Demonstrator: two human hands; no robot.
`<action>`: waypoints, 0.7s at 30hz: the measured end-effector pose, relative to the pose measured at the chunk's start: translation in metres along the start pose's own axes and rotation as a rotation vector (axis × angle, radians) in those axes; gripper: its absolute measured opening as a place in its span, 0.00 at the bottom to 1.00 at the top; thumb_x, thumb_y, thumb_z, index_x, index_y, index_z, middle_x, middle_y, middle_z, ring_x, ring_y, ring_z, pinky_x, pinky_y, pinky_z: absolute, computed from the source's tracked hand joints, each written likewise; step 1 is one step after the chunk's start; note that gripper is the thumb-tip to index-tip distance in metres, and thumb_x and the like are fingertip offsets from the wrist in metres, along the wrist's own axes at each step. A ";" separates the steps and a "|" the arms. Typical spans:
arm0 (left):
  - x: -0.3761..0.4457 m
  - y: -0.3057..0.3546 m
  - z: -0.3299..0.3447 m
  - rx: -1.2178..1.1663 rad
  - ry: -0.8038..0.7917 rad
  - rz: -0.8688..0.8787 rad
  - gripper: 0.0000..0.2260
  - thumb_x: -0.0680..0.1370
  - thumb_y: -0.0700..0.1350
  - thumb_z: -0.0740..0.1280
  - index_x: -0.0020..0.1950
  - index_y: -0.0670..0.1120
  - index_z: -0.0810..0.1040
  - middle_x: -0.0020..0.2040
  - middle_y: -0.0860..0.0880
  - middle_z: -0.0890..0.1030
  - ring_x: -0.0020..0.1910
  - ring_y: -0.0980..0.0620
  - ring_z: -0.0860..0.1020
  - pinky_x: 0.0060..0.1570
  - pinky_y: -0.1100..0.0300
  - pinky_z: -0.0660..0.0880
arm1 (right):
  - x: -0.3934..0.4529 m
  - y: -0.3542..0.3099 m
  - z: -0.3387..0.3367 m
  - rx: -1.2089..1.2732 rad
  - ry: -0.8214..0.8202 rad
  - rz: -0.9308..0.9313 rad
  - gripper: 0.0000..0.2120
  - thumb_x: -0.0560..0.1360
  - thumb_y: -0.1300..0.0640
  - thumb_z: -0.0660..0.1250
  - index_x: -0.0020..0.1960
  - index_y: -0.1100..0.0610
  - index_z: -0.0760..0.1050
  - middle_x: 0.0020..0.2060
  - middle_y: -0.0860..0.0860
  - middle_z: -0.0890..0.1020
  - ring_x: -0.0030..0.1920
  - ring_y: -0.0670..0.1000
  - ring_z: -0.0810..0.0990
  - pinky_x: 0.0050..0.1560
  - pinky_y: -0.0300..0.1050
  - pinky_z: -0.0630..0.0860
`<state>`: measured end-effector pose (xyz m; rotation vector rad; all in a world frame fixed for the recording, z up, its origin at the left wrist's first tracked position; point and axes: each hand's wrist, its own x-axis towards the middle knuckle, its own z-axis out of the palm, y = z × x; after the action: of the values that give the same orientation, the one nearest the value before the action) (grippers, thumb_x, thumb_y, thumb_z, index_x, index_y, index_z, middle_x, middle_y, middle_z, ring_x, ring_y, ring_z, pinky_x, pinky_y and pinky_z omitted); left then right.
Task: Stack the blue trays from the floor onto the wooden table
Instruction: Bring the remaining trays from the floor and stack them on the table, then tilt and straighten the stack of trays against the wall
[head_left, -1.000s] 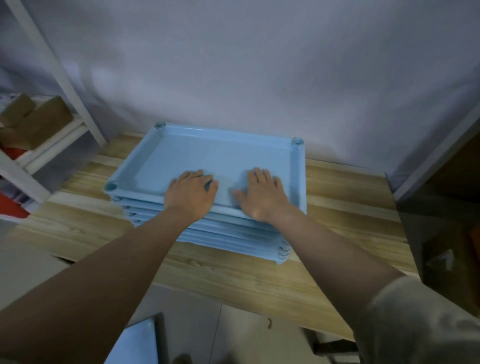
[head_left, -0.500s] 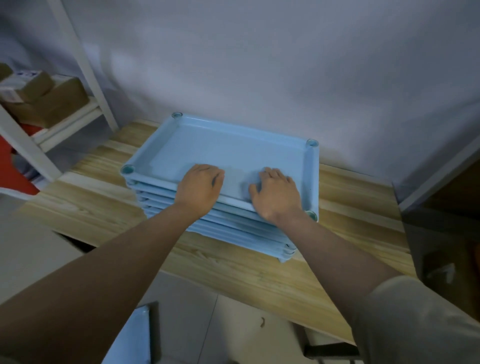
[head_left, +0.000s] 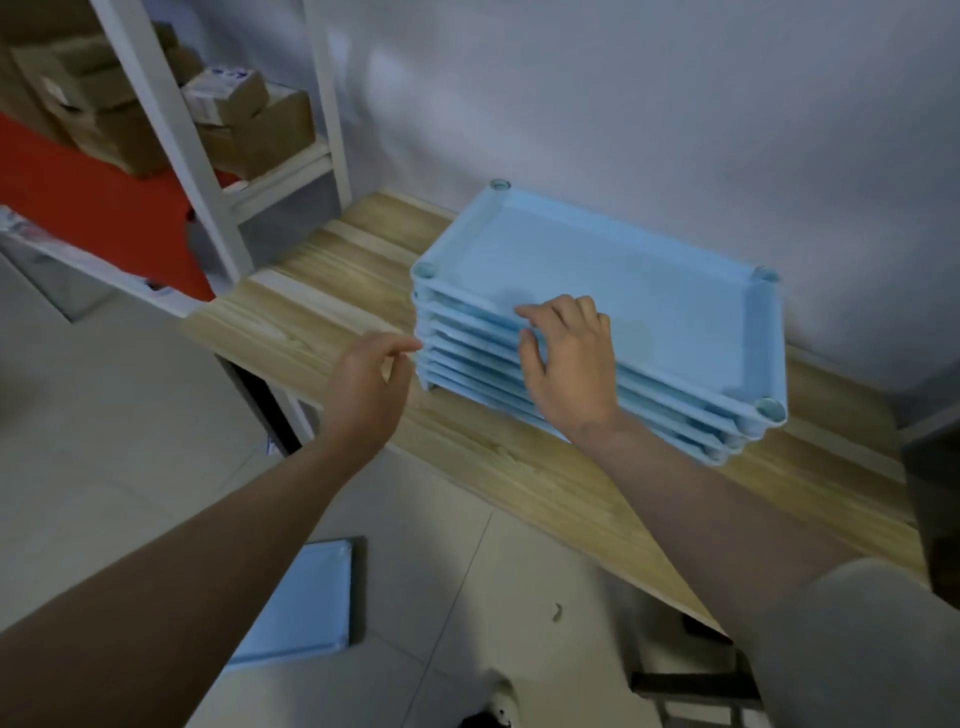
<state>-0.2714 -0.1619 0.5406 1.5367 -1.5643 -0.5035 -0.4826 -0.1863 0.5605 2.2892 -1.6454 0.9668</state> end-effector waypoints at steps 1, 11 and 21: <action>-0.007 -0.014 -0.011 0.000 0.005 -0.062 0.10 0.79 0.37 0.62 0.55 0.45 0.81 0.52 0.51 0.80 0.50 0.53 0.76 0.54 0.59 0.74 | -0.003 -0.018 0.009 0.049 -0.001 -0.038 0.12 0.77 0.57 0.61 0.56 0.57 0.79 0.46 0.53 0.79 0.49 0.57 0.75 0.49 0.51 0.69; -0.107 -0.177 -0.071 0.112 -0.063 -0.719 0.11 0.80 0.42 0.63 0.61 0.44 0.78 0.55 0.44 0.81 0.50 0.46 0.78 0.48 0.57 0.73 | -0.083 -0.110 0.125 0.292 -0.513 -0.069 0.13 0.80 0.56 0.58 0.59 0.56 0.78 0.53 0.51 0.77 0.52 0.52 0.76 0.51 0.50 0.75; -0.192 -0.325 -0.034 -0.241 0.029 -1.123 0.05 0.77 0.39 0.65 0.50 0.41 0.79 0.42 0.42 0.77 0.38 0.46 0.74 0.42 0.54 0.74 | -0.185 -0.102 0.258 0.308 -1.036 0.153 0.17 0.80 0.53 0.58 0.67 0.54 0.71 0.62 0.51 0.73 0.56 0.53 0.77 0.58 0.50 0.74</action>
<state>-0.0750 -0.0218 0.2477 2.0995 -0.4448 -1.2046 -0.3207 -0.1246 0.2753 3.1972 -2.1092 -0.0594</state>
